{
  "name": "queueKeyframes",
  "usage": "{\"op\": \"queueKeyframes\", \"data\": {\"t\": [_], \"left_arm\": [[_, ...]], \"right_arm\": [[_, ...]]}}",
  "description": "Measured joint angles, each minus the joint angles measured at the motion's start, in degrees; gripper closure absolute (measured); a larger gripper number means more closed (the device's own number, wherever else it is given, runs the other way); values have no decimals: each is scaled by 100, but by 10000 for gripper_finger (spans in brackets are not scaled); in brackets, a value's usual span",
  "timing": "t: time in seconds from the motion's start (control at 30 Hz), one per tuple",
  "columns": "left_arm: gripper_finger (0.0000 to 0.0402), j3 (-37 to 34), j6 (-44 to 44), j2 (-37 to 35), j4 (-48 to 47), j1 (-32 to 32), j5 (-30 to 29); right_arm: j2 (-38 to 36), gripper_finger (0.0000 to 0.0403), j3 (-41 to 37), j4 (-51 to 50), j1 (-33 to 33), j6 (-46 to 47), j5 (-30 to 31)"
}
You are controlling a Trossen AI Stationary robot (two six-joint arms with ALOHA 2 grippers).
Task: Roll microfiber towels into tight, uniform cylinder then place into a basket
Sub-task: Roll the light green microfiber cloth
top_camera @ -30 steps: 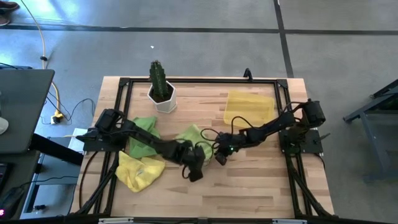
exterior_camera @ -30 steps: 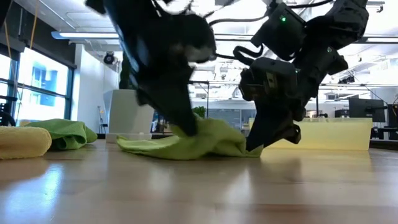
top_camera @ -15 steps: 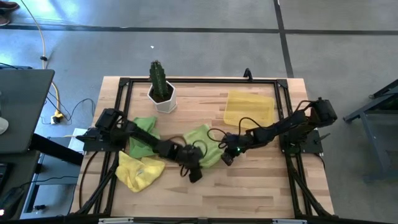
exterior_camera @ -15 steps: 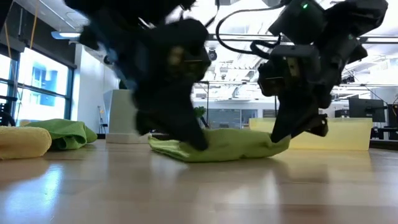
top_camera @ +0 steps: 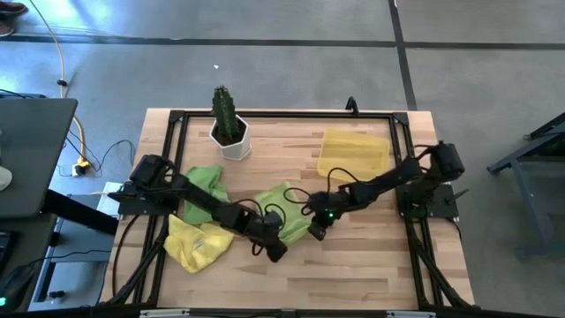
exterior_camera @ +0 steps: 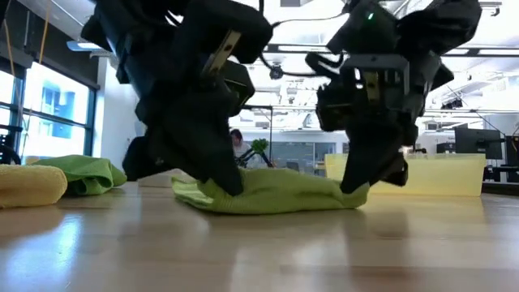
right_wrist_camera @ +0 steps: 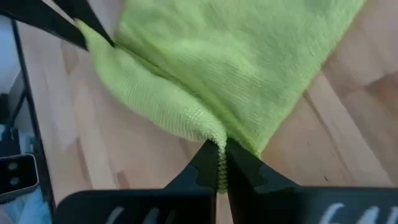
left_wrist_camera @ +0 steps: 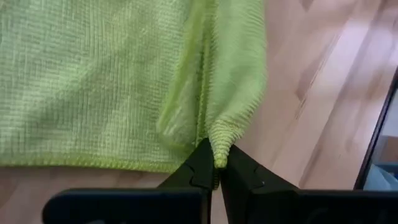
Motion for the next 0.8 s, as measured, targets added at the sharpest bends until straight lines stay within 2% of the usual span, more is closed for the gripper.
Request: {"op": "queueKeyframes", "data": {"t": [0.17, 0.33, 0.43, 0.63, 0.73, 0.8], "left_arm": [[394, 1, -110, -234, -359, -29, -4], [394, 0, 5, -260, -576, -43, 17], [394, 2, 676, -259, -554, -162, -125], [394, 2, 2245, -257, -555, -487, -822], [394, 2, 2572, -257, -587, -591, -976], [394, 2, 2590, -257, -686, -625, -1087]], "right_arm": [[99, 402, 35, 51, -182, -171, -327], [45, 402, 37, 168, -275, -738, -592], [44, 402, 33, 243, -278, -1565, -550], [44, 402, 33, 286, -240, -3988, -67], [44, 398, 35, 318, -156, -5052, 83], [44, 381, 35, 357, -48, -5498, 203]]}}
